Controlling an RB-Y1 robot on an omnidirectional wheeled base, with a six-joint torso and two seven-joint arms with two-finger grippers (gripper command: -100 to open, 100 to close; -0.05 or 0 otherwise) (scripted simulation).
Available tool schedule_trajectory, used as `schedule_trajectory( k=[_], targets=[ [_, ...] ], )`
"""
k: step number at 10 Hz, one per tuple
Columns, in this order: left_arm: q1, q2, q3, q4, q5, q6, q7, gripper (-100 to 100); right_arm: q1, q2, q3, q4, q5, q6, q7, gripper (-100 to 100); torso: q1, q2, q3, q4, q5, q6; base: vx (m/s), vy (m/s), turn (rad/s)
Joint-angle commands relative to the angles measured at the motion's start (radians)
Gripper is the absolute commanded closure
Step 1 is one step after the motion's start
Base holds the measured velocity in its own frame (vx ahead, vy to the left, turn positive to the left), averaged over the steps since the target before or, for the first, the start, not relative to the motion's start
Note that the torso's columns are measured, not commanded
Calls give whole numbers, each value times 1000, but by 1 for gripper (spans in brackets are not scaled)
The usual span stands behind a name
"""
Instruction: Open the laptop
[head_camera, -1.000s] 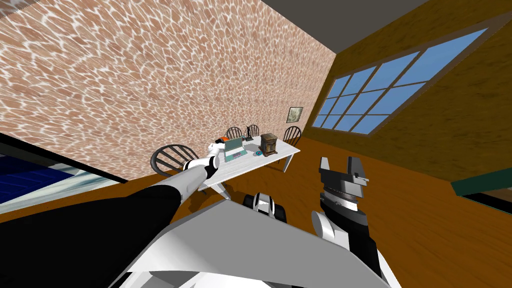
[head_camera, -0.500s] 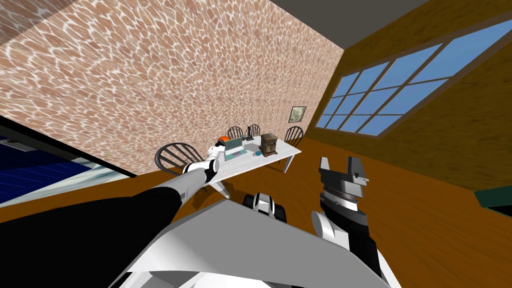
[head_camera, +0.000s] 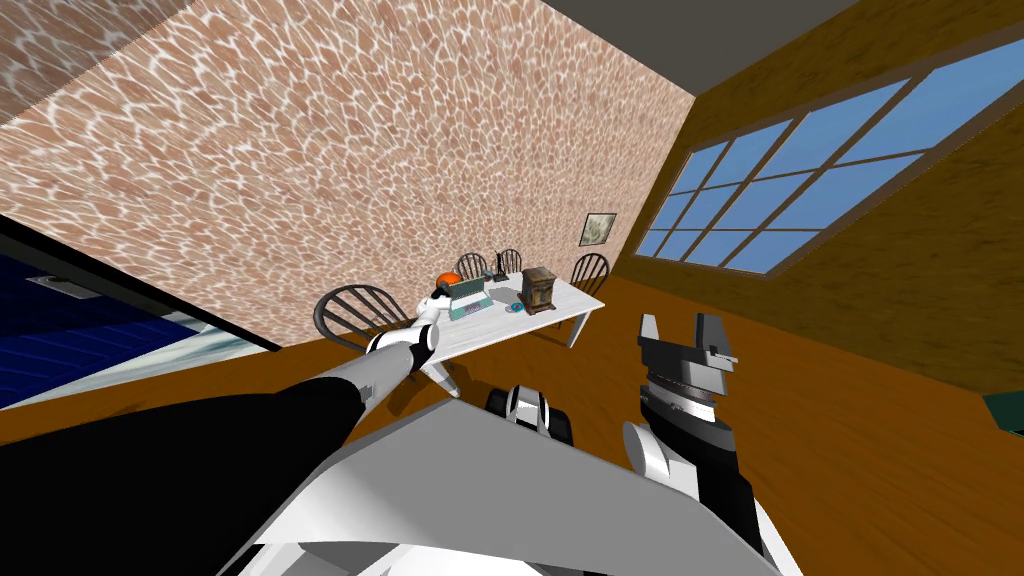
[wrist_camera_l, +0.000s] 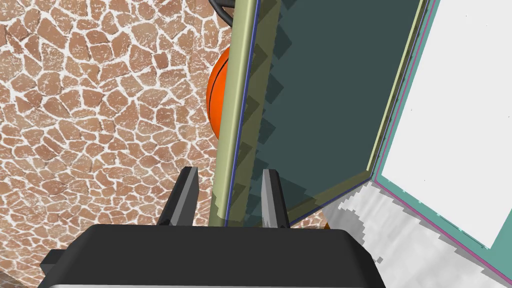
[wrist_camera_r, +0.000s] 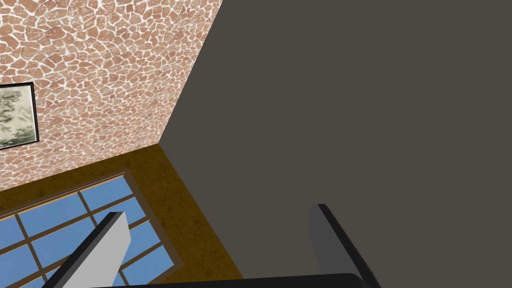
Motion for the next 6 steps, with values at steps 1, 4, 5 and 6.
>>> schedule_trajectory(
  k=[1,4,5,6],
  targets=[
    [13,-9,7,4,0,-62,-3,100,0,0,0,0,0,0,0,0,0,0,0,0,0,1,15,-9,5],
    [81,-51,24,-20,10,-167,-12,100,0,0,0,0,0,0,0,0,0,1,0,1,-1,0,35,-19,53],
    [81,-51,24,-20,10,-192,-12,100,0,0,0,0,0,0,0,0,0,0,0,0,0,-1,35,-21,44],
    [81,-51,24,-20,10,-202,-12,100,0,0,0,0,0,0,0,0,0,1,0,1,-1,0,12,-12,7]
  ],
)
